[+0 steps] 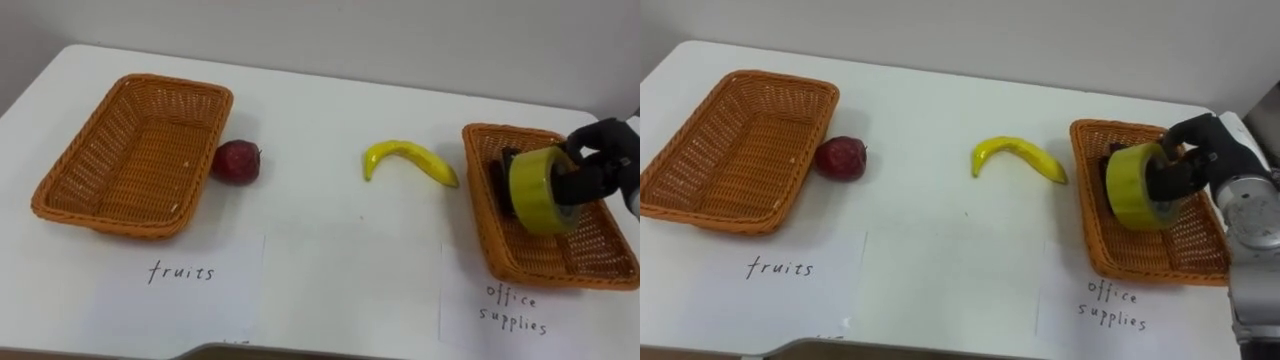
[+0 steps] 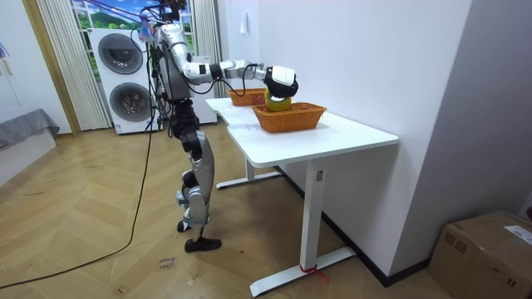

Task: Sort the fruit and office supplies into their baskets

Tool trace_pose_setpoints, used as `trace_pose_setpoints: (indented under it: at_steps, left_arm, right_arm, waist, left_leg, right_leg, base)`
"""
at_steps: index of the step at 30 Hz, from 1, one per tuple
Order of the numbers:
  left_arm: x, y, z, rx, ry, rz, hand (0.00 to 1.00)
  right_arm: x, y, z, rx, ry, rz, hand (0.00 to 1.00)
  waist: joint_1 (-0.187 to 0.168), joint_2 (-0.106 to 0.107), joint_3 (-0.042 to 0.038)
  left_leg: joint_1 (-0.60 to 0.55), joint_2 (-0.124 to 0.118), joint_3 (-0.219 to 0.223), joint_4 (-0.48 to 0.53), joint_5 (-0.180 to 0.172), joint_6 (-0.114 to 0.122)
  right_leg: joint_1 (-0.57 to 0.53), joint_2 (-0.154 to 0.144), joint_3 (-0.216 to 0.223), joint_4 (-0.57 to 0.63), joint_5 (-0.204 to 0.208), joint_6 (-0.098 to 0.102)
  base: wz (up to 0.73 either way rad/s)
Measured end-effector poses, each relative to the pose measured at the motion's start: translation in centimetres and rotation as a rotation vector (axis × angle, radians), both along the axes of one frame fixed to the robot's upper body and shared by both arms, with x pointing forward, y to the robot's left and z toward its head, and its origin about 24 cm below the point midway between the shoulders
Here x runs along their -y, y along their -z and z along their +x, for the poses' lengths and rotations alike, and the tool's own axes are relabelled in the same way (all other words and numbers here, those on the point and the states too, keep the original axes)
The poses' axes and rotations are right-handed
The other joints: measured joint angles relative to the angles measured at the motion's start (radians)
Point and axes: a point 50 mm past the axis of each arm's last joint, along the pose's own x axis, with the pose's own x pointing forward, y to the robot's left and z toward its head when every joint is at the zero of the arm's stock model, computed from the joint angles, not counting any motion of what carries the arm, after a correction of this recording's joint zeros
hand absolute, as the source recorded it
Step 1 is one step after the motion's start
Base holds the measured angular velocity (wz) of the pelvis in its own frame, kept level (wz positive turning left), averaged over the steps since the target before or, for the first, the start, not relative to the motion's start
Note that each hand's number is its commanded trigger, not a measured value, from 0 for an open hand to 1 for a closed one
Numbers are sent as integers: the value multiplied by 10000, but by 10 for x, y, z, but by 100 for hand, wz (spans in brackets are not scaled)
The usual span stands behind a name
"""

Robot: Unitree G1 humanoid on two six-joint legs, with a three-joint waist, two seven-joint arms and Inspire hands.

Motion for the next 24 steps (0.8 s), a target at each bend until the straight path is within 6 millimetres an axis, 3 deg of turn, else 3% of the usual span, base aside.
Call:
trace_pose_setpoints:
  at_steps: [2, 4, 5, 6, 24]
  left_arm:
    - [1, 1, 0, -61, 85, -24, 0]
    - [2, 1, 0, -75, 162, -51, 0]
    - [2, 1, 0, -73, 163, -48, 0]
    - [2, 1, 0, -74, 163, -48, 0]
    - [2, 1, 5, 39, 209, -67, 0]
  right_arm:
    - [0, 1, 0, -69, -14, 11, 91]
    - [1, 3, -1, -159, 20, 5, 70]
    - [2, 5, -1, -243, 64, 8, 24]
    - [3, 5, -1, -286, 82, -33, 1]
    - [3, 6, -1, -536, -55, -207, 0]
  waist:
    - [2, -10, -6]
    - [6, -34, -23]
    - [5, -58, -40]
    - [3, -68, -47]
    - [-18, -58, -73]
  left_leg:
    - [-2, -1, 0, -1, 0, 0]
    - [-4, -3, 1, -1, 0, 0]
    - [-5, -2, 0, -1, 0, 0]
    - [-5, -2, 1, -1, 0, 0]
    - [49, 21, 159, 0, -4, -4]
  right_leg:
    - [-9, 1, 15, 2, 0, 0]
    - [-14, 1, 20, 2, 0, 0]
    - [-14, 1, 16, 1, 0, 0]
    - [-14, 2, 16, 1, 0, 0]
    - [-19, 22, 140, 21, 8, -12]
  base:
    - [0]
    - [0]
    - [0]
    - [0]
    - [-1]
